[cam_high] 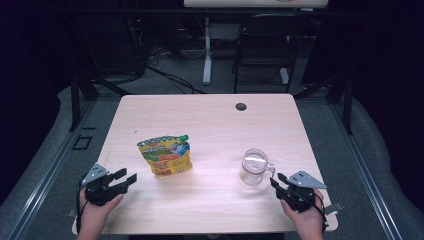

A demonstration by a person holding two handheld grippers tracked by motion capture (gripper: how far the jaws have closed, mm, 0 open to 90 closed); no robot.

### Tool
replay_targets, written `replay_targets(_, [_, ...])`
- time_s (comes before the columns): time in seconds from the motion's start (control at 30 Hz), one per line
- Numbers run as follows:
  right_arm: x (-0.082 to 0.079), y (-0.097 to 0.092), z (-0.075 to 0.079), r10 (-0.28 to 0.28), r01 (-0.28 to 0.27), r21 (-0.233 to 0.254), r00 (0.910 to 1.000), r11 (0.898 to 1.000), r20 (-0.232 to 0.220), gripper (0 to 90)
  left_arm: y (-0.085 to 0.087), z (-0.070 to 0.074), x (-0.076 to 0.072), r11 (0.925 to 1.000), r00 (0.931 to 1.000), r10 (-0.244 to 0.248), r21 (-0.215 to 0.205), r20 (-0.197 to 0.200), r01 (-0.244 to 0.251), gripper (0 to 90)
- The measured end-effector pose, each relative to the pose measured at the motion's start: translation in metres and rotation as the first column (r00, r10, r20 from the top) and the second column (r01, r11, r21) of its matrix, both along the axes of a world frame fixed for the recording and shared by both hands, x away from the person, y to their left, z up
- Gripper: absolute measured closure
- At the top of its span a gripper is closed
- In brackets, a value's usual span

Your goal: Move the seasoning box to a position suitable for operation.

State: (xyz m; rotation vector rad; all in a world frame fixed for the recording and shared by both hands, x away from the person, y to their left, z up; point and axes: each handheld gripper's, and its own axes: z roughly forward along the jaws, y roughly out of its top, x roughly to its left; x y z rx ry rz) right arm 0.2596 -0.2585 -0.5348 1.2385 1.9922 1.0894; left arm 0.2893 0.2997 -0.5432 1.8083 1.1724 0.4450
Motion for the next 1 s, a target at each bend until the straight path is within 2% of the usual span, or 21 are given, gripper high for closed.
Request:
replay_targets(0.1, [0.003, 0.003, -0.001, 0.014, -0.014, -0.007, 0.9999, 1.0, -0.004, 62.4, 0.001, 0.0, 0.003, 1.0, 1.0, -0.007, -0.006, 0.005, 0.007, 49.1])
replay_targets(0.13, [0.006, 0.006, -0.004, 0.019, -0.02, -0.037, 0.9997, 0.999, -0.016, 60.1, 0.001, 0.0, 0.004, 0.9999, 1.0, -0.008, -0.009, 0.002, 0.008, 49.0])
replay_targets(0.23, [0.009, 0.008, -0.006, 0.014, -0.015, -0.049, 0.9998, 0.999, -0.013, 58.3, 0.002, 0.0, 0.004, 0.9999, 0.9999, -0.01, -0.006, -0.007, 0.01, 48.9])
replay_targets(0.37, [0.01, 0.007, -0.007, 0.001, -0.001, -0.03, 0.9997, 1.0, -0.023, 58.3, 0.004, 0.0, 0.001, 0.9992, 0.9997, -0.019, -0.035, -0.014, 0.019, 48.0])
replay_targets(0.47, [0.01, 0.008, -0.007, 0.0, -0.001, -0.053, 0.9998, 0.999, -0.02, 57.6, 0.002, 0.0, 0.001, 0.9989, 0.9994, -0.026, -0.04, -0.021, 0.025, 48.9])
replay_targets(0.53, [0.013, 0.009, -0.01, -0.007, 0.006, -0.051, 0.9996, 0.999, -0.026, 57.1, 0.0, 0.0, 0.0, 0.9986, 0.9992, -0.032, -0.042, -0.024, 0.031, 49.4])
replay_targets(0.67, [0.019, 0.007, -0.013, -0.023, 0.022, -0.019, 0.9988, 1.0, -0.043, 57.6, -0.005, 0.001, -0.001, 0.9992, 0.999, -0.039, -0.01, -0.023, 0.038, 49.5])
replay_targets(0.8, [0.029, 0.008, -0.014, -0.035, 0.034, -0.036, 0.9992, 0.999, -0.019, 60.0, -0.01, 0.002, -0.004, 0.9991, 0.9989, -0.042, 0.004, -0.022, 0.042, 50.8])
replay_targets(0.9, [0.032, 0.012, -0.015, -0.059, 0.059, -0.021, 0.9979, 0.998, -0.025, 68.5, -0.013, 0.005, -0.01, 0.9982, 0.9981, -0.059, 0.008, -0.019, 0.059, 54.5])
replay_targets(0.93, [0.031, 0.016, -0.014, -0.083, 0.083, -0.051, 0.9964, 0.995, -0.014, 71.2, -0.015, 0.006, -0.012, 0.9982, 0.9982, -0.059, 0.003, -0.013, 0.059, 55.7])
replay_targets(1.0, [0.03, 0.017, -0.014, -0.09, 0.089, -0.066, 0.9959, 0.994, -0.009, 74.2, -0.019, 0.008, -0.016, 0.9973, 0.9974, -0.073, 0.012, -0.001, 0.073, 56.1])
